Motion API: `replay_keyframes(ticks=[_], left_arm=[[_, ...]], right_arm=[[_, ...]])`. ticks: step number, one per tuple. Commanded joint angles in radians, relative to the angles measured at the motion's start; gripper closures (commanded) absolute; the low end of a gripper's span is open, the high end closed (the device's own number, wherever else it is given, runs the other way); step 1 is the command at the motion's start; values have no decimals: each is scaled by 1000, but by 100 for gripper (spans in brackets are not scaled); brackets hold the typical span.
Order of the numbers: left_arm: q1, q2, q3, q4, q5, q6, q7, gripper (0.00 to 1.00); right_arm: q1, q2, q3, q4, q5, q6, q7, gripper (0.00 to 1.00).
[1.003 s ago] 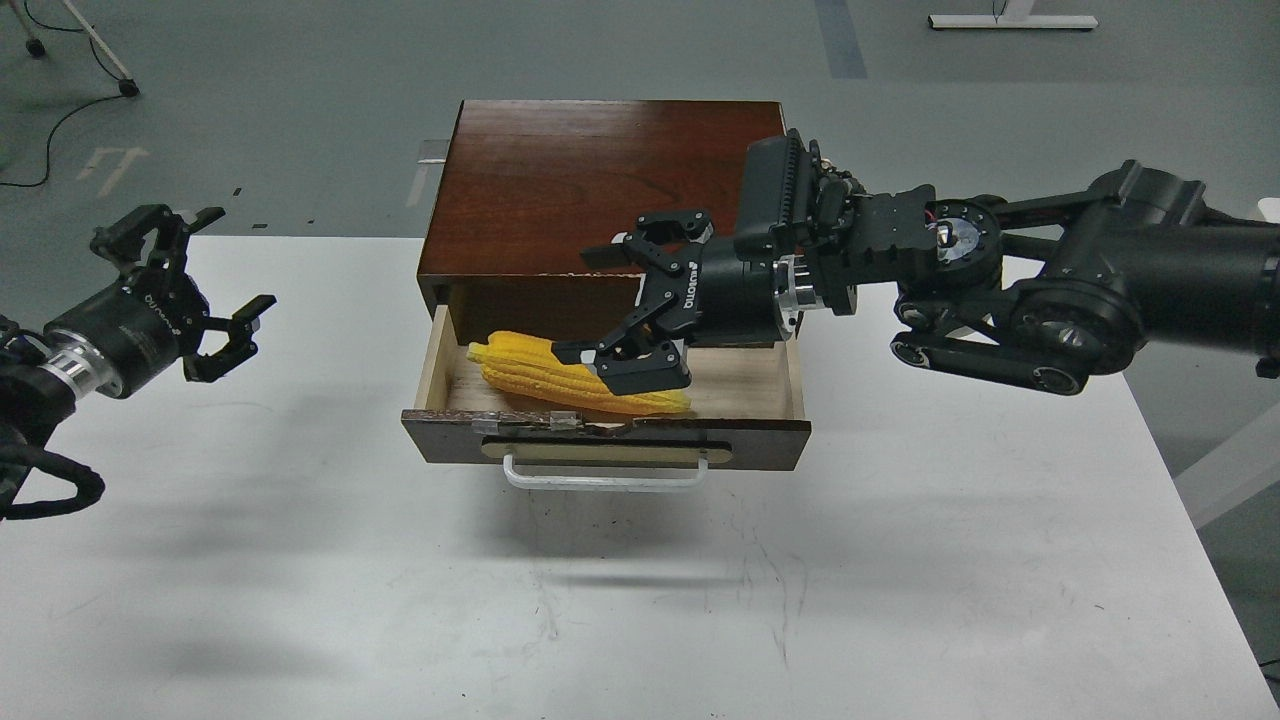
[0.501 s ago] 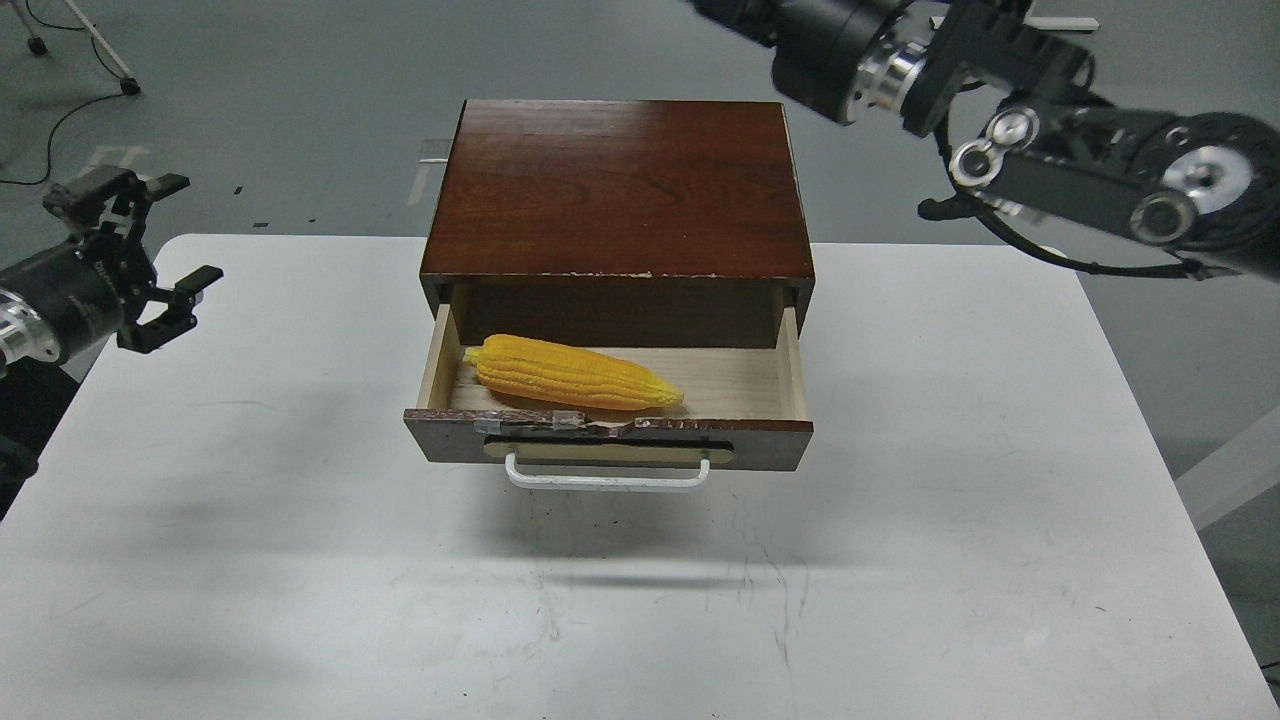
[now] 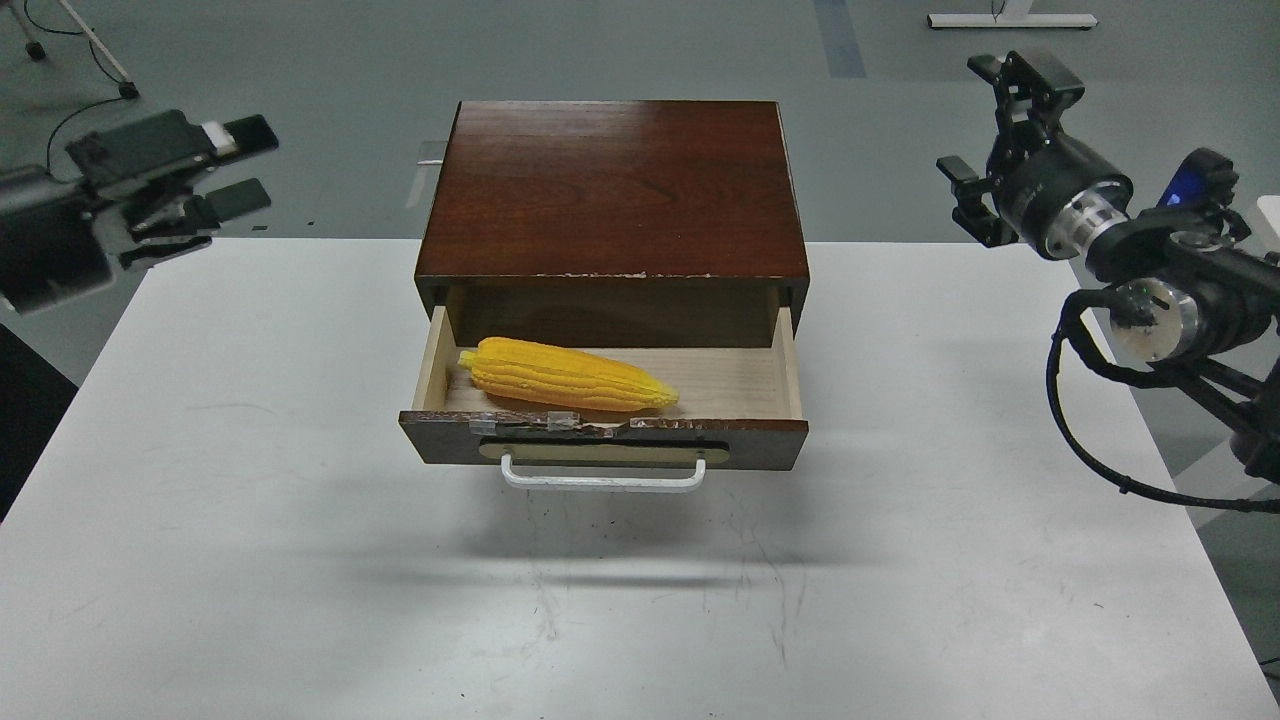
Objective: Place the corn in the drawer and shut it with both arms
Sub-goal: 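Move the left gripper to the front of the open drawer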
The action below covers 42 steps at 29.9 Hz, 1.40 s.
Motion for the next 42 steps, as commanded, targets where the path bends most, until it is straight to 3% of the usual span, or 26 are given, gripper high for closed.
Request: replay_keyframes(ticks=[1, 2, 3, 6, 12, 19, 29, 33, 35, 42], left_arm=[[1, -76, 0, -141, 167, 5, 0, 27], [1, -94, 0, -152, 192, 2, 0, 46], [-2, -126, 0, -163, 242, -12, 0, 90], [-15, -192, 0, -175, 317, -21, 0, 99], [-27, -285, -3, -217, 336, -21, 0, 100], [-15, -306, 28, -217, 338, -21, 0, 100], [25, -302, 198, -217, 385, -21, 0, 100], [111, -309, 198, -215, 472, -21, 0, 100], [158, -335, 197, -211, 514, -21, 0, 100], [165, -404, 183, -137, 523, -21, 0, 100]], right_arm=[[-40, 0, -3, -2, -8, 0, -1, 2], [-42, 0, -3, -3, -11, 0, -1, 2], [-43, 0, -4, -6, -14, 0, -1, 2], [-43, 0, -10, -20, -16, 0, -1, 2], [-42, 0, -12, -60, -25, 0, -1, 2], [-42, 10, -56, -161, -53, 0, -1, 2], [-27, 21, -60, -177, -54, 0, 2, 2], [-7, 29, -30, -175, -51, 0, 21, 3], [-5, 50, 29, -173, -51, 2, 59, 3], [-19, 72, 65, -169, -50, 3, 104, 3]])
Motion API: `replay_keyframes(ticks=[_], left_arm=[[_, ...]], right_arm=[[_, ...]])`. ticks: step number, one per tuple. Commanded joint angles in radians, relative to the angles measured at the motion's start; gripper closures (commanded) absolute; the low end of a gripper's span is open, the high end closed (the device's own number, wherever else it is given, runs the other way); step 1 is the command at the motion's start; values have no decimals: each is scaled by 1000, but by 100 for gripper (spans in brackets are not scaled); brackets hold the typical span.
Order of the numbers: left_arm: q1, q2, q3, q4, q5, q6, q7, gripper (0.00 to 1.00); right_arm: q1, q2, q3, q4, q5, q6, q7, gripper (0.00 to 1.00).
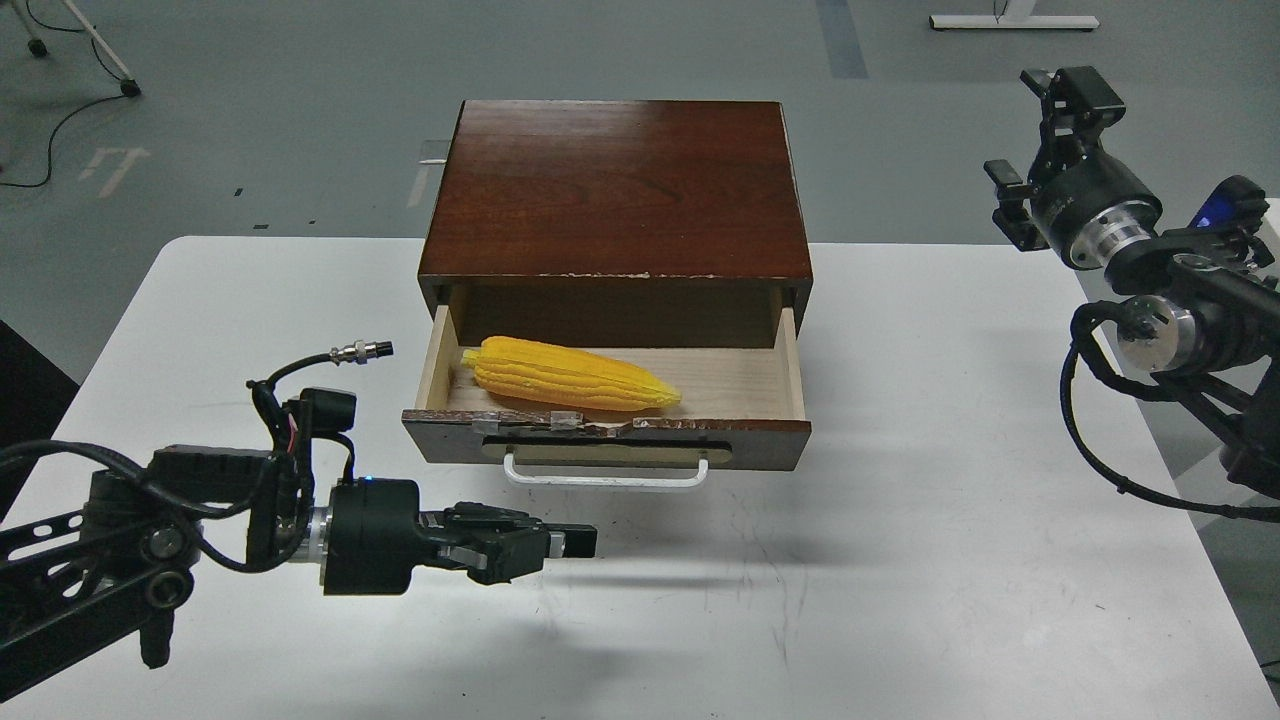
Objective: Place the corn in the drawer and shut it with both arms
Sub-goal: 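Move the left gripper to the front of the open drawer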
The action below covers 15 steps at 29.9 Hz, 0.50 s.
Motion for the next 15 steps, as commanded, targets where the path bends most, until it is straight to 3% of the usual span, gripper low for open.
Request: replay_keyframes(ticks=[1, 15], left_arm=[[0, -38, -6, 42, -1, 0, 0, 100], [-22, -58, -1, 175, 1, 0, 0, 100]], right_arm=[[-9, 7, 5, 1, 0, 1, 15, 3], [-28, 11, 6, -5, 0, -4, 15, 2]])
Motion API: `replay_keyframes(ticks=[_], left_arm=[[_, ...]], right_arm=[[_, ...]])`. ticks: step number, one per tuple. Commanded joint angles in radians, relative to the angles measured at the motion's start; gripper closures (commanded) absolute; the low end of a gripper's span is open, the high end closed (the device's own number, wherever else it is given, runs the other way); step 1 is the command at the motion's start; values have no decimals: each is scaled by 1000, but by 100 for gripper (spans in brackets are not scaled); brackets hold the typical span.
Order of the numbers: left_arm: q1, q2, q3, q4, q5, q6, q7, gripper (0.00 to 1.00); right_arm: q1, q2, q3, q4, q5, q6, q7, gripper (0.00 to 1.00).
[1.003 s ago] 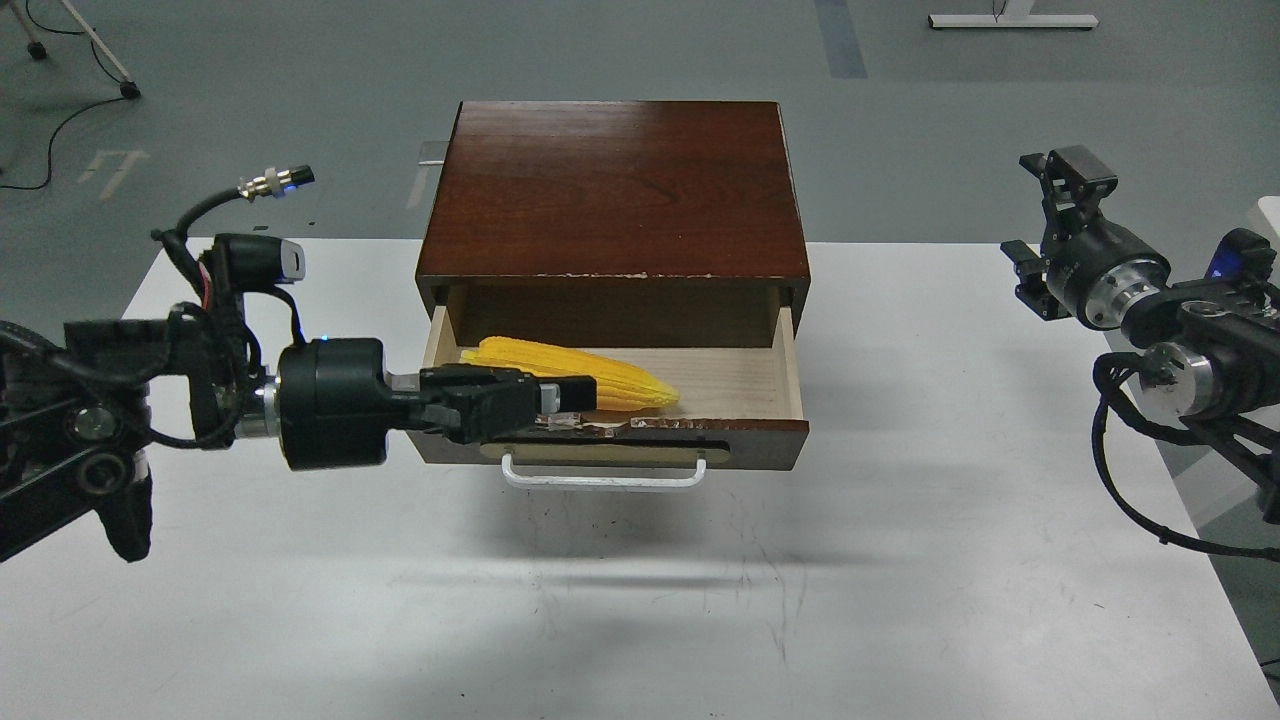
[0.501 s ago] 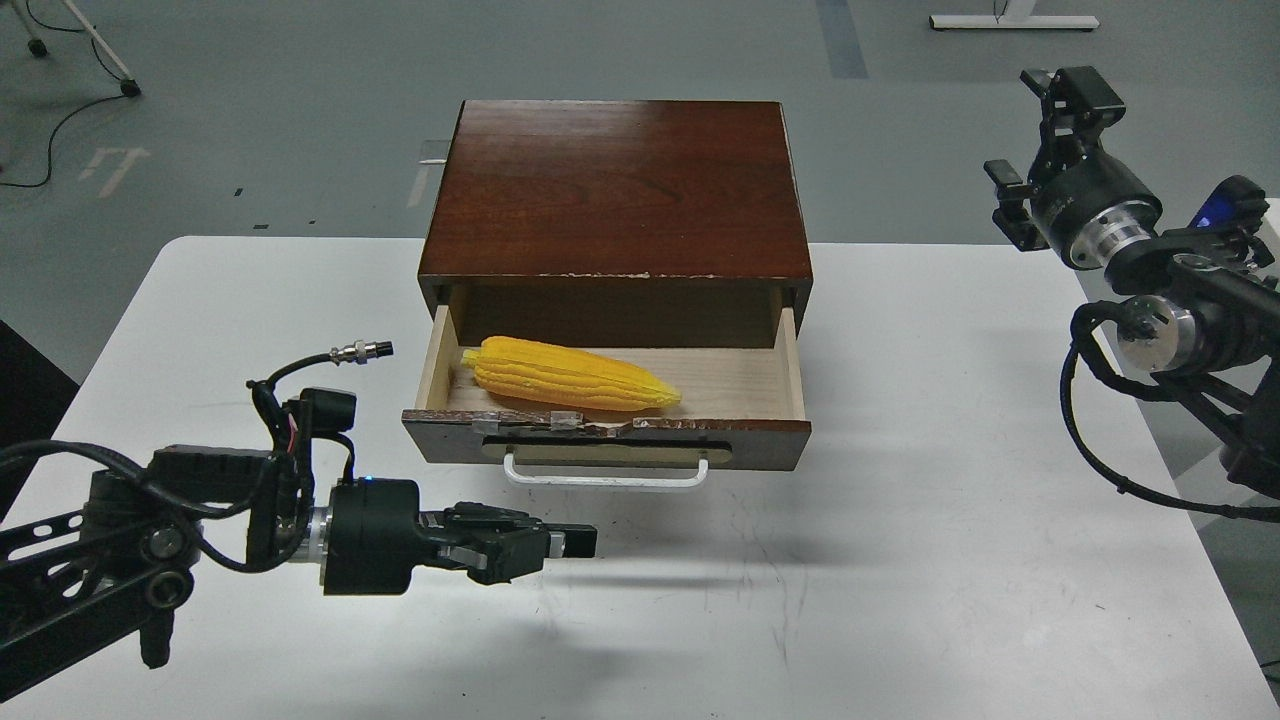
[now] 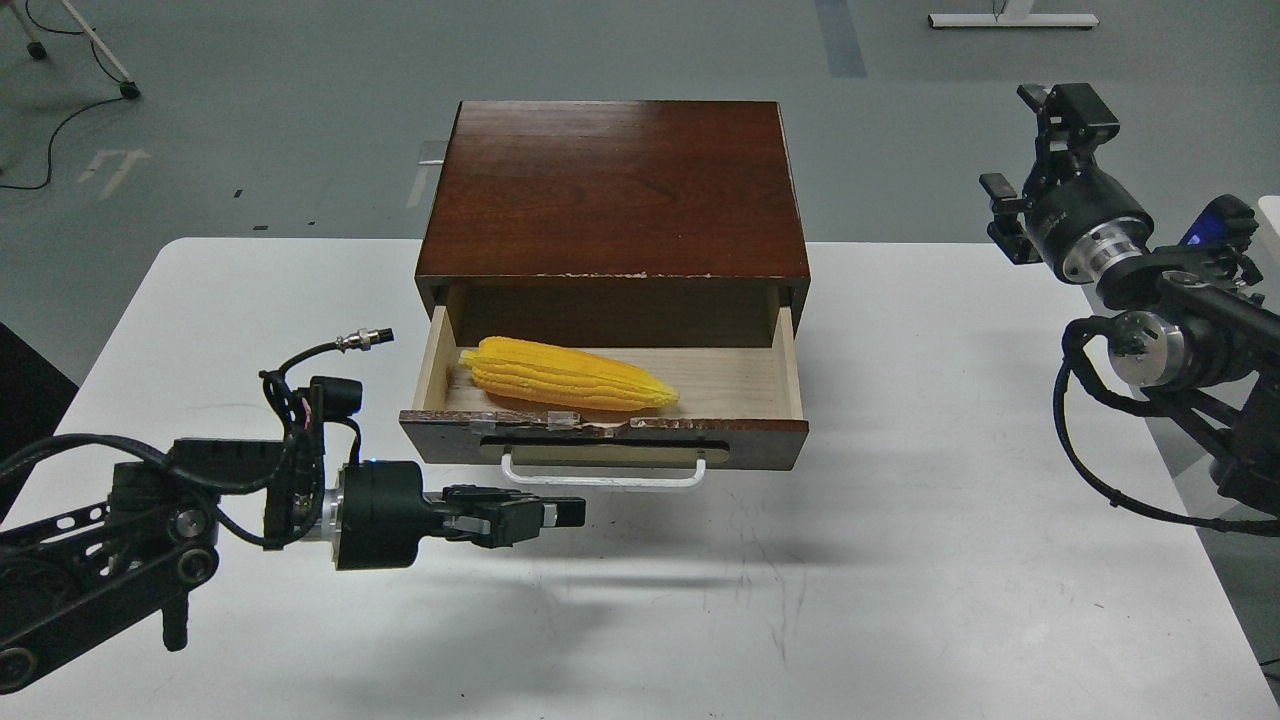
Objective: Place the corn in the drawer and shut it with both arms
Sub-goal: 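Move the left gripper to the front of the open drawer, then push the drawer front with the left gripper toward the cabinet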
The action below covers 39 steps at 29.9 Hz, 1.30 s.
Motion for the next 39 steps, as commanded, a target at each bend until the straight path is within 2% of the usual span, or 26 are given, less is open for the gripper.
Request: replay_keyframes(ticks=[1, 16, 21, 29, 39], left_arm=[[-10, -2, -1, 30, 0, 0, 0, 100], [-30, -5, 4, 53, 3, 0, 0, 100], [-67, -42, 6, 68, 2, 0, 0, 100], [-142, -94, 9, 184, -1, 0, 0, 100], [-155, -106, 1, 227, -1, 0, 0, 100]], right_arm=[[-1, 2, 1, 0, 0, -1, 0, 2], [-5, 9, -1, -9, 0, -1, 0, 2], [-5, 9, -7, -9, -2, -1, 0, 2], [-2, 9, -10, -14, 0, 0, 0, 2], [-2, 8, -15, -14, -2, 2, 0, 2]])
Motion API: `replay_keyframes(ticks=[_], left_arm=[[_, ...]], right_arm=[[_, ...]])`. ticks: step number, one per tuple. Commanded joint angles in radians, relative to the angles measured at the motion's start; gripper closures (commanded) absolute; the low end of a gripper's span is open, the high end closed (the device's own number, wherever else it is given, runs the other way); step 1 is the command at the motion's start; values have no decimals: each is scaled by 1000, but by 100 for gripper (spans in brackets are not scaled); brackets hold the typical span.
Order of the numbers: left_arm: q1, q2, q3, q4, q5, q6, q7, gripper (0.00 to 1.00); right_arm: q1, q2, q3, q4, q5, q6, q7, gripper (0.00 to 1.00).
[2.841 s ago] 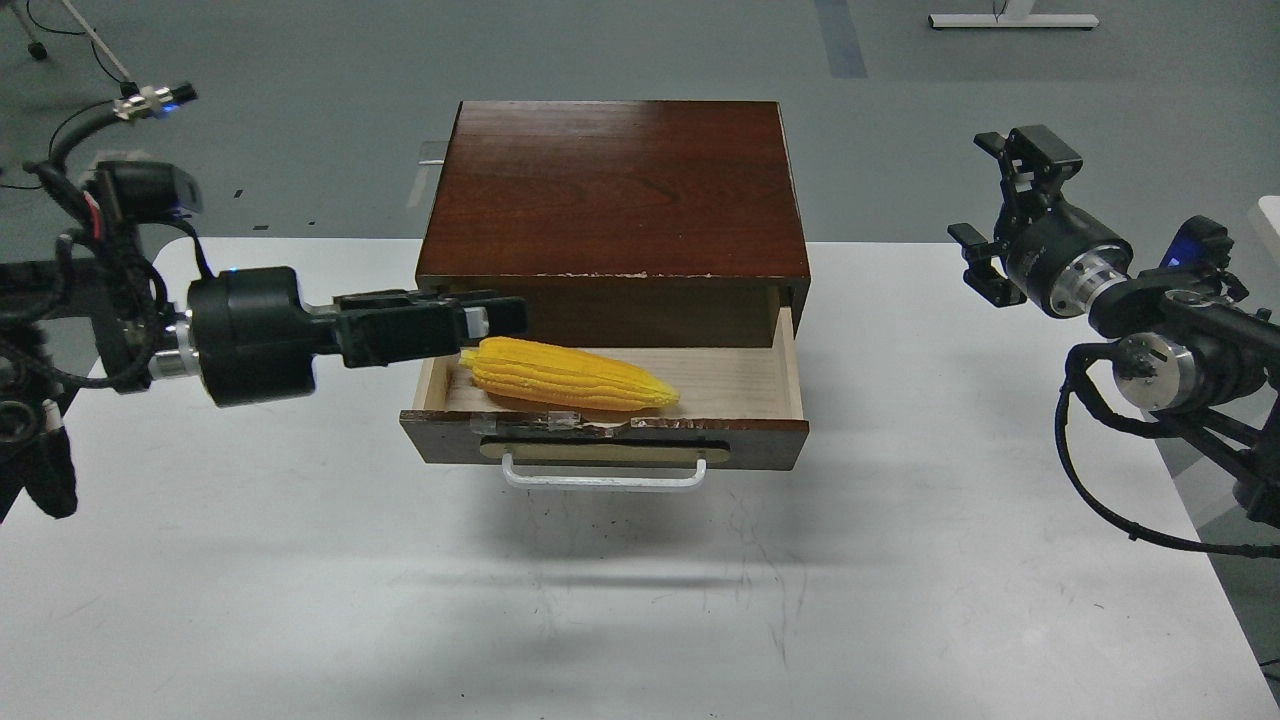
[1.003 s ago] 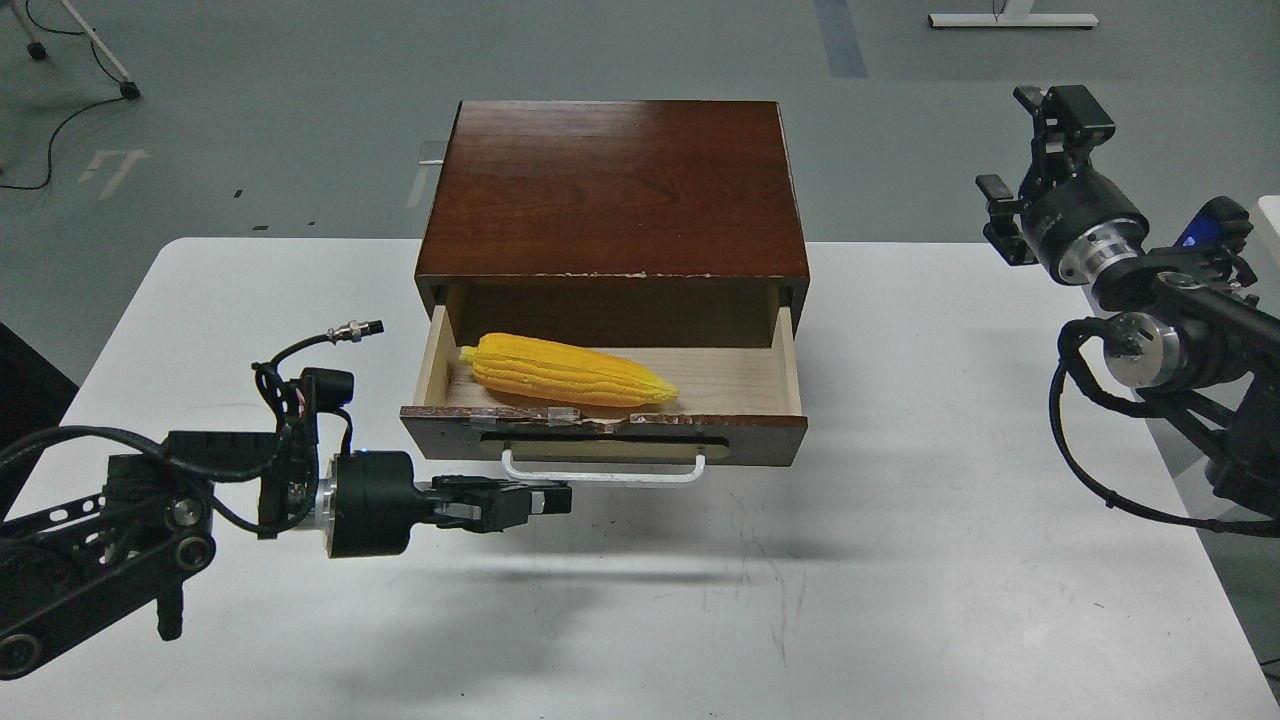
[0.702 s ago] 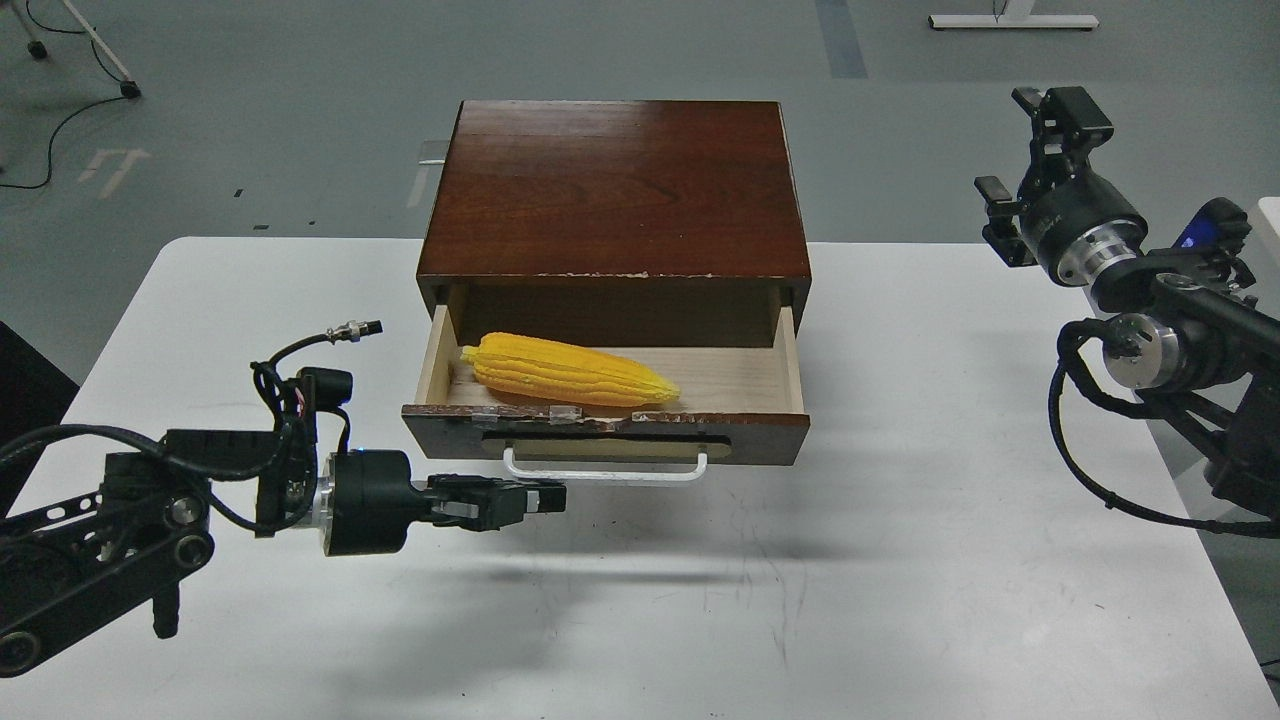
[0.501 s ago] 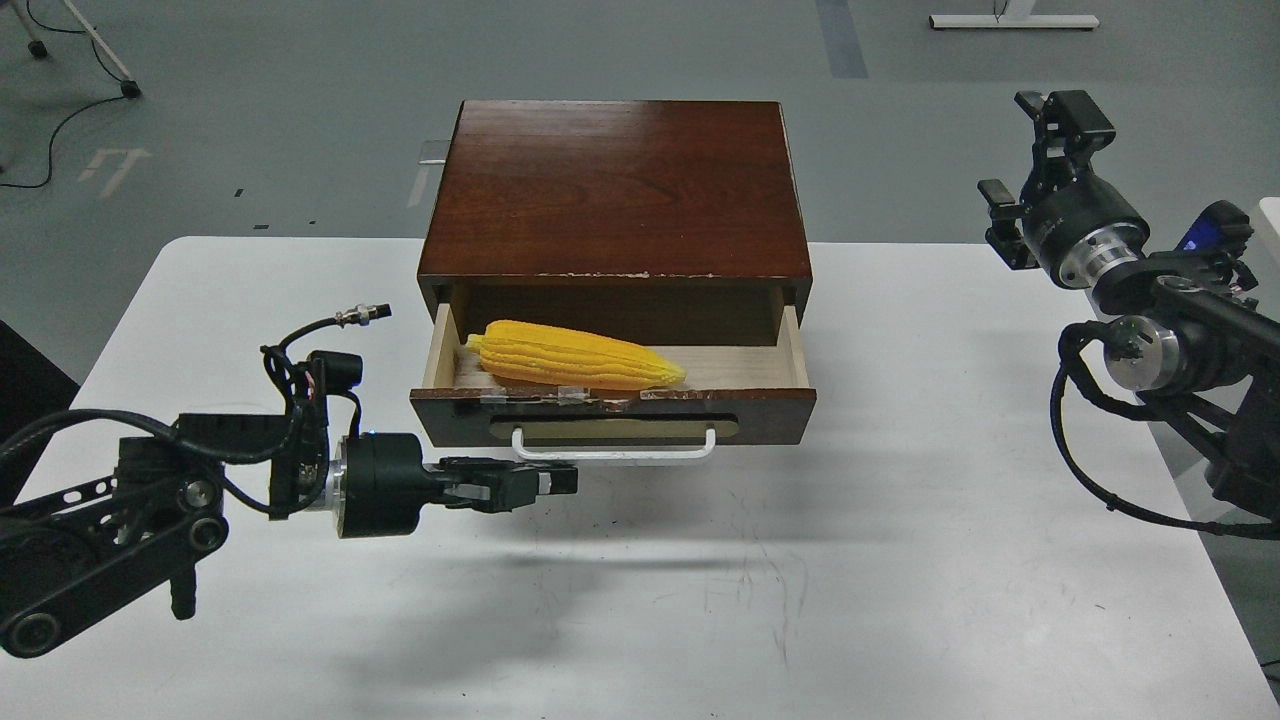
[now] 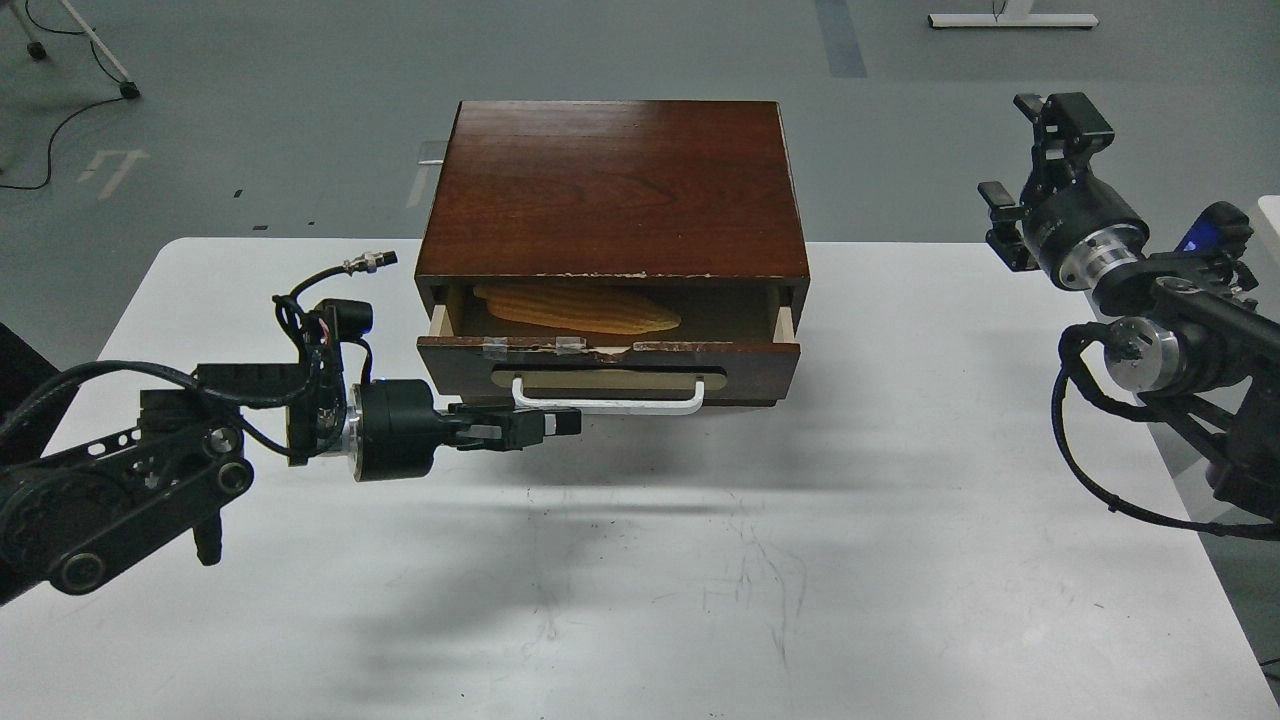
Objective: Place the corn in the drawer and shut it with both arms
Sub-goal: 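Push the drawer front with the left gripper toward the cabinet, then hold the left gripper against the closed drawer front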
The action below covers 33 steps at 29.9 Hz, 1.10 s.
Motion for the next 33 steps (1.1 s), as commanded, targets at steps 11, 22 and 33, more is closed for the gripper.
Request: replay_keyframes(ticks=[11, 22, 33], left_arm=[[-74, -53, -15, 125, -2, 0, 1, 100], [-74, -68, 2, 142, -2, 0, 1, 100], [-103, -114, -8, 180, -6, 0, 1, 100]], right_arm=[[-5, 0, -2, 0, -1, 0, 0, 2], [-6, 0, -5, 0, -1, 0, 0, 2], [-15, 0, -5, 0, -1, 0, 0, 2]])
